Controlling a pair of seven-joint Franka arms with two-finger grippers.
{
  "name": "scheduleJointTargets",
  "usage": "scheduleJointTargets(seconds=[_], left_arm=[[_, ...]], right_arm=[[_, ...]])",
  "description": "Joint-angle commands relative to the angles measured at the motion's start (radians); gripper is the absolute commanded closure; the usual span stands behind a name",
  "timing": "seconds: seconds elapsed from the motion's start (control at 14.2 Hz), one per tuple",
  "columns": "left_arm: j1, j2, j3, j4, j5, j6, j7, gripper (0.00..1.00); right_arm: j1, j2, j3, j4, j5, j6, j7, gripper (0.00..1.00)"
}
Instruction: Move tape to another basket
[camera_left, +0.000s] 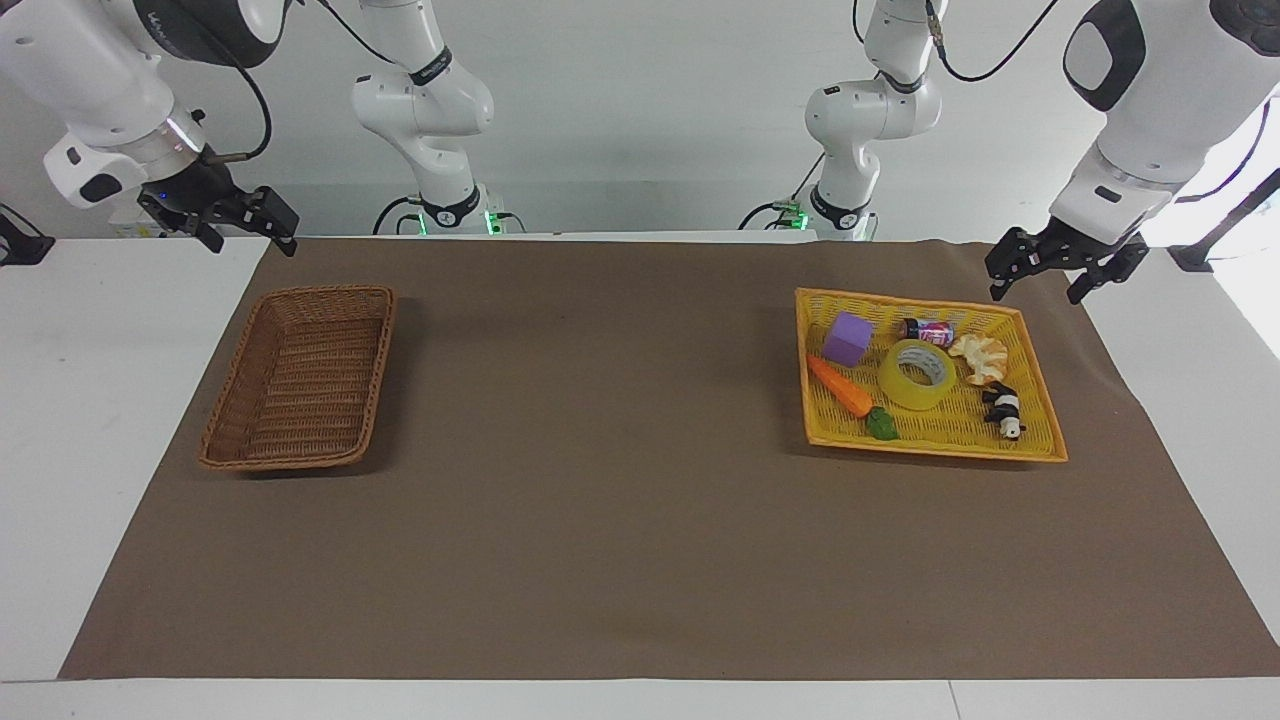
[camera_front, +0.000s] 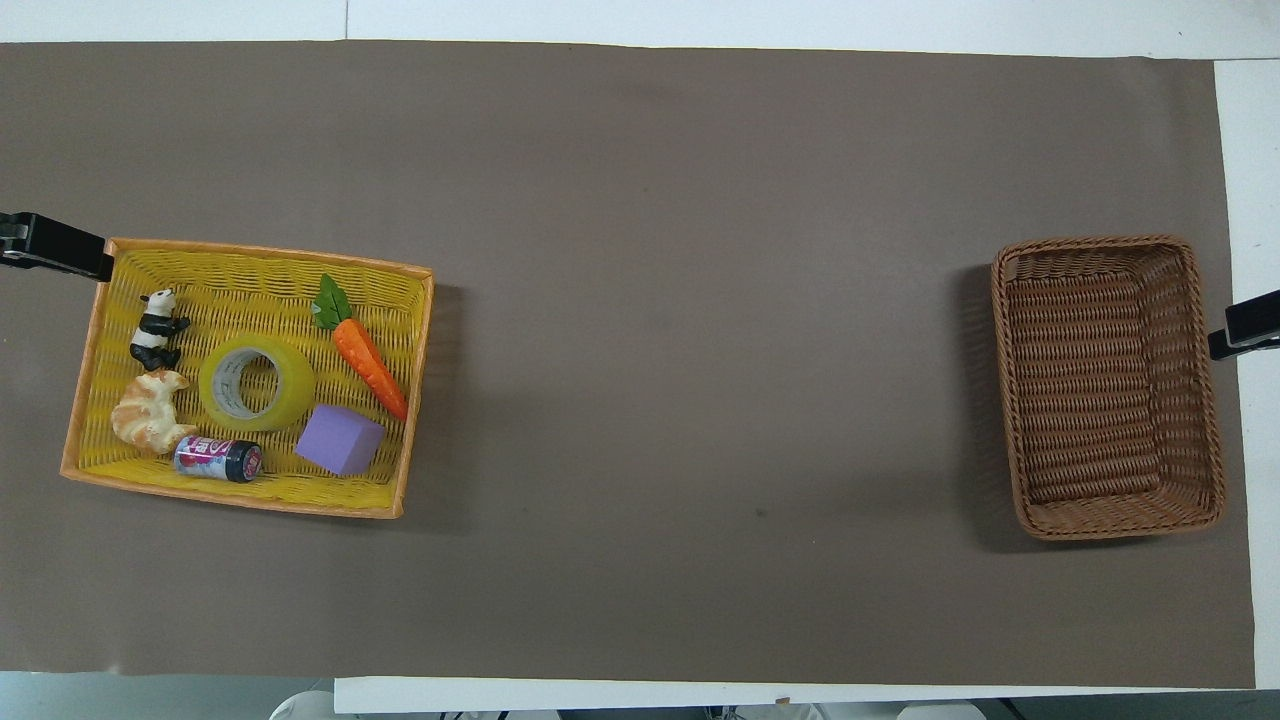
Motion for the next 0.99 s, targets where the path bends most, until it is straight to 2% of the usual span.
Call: scheduleJointTargets(seconds=[0.0,0.21,0.28,0.35,0.49,0.7,0.92], left_arm=[[0.008,-0.011,-0.001,-0.016,0.005,0.022,-0.009,0.00],[0.008,-0.014,0.001,-0.026,0.007,0.021,-0.012,0.00],[0.011,-0.027,0.001,-0.057,0.007,0.025,-0.012,0.00],[0.019,-0.055,0.001,-0.118,0.005,0.069,-0.018,0.01],[0.048,-0.107,0.001,-0.294,-0.016,0.238,-0.090,0.02],[0.094,-0.089,0.001,-0.377,-0.059,0.300,-0.109,0.02],[0.118,-0.037,0.001,-0.491,-0.076,0.480,-0.155,0.02]], right_arm=[[-0.012,-0.006,0.010,0.003,0.002,-0.011,0.007,0.00],[-0.012,-0.006,0.010,0.003,0.004,-0.011,0.007,0.00],[-0.012,-0.006,0.010,0.003,0.004,-0.011,0.007,0.00],[-0.012,-0.006,0.010,0.003,0.002,-0.011,0.007,0.00],[-0.012,-0.006,0.010,0.002,0.002,-0.011,0.007,0.00],[-0.012,-0.006,0.010,0.003,0.002,-0.011,0.007,0.00],[-0.012,-0.006,0.010,0.003,0.002,-0.011,0.007,0.00]])
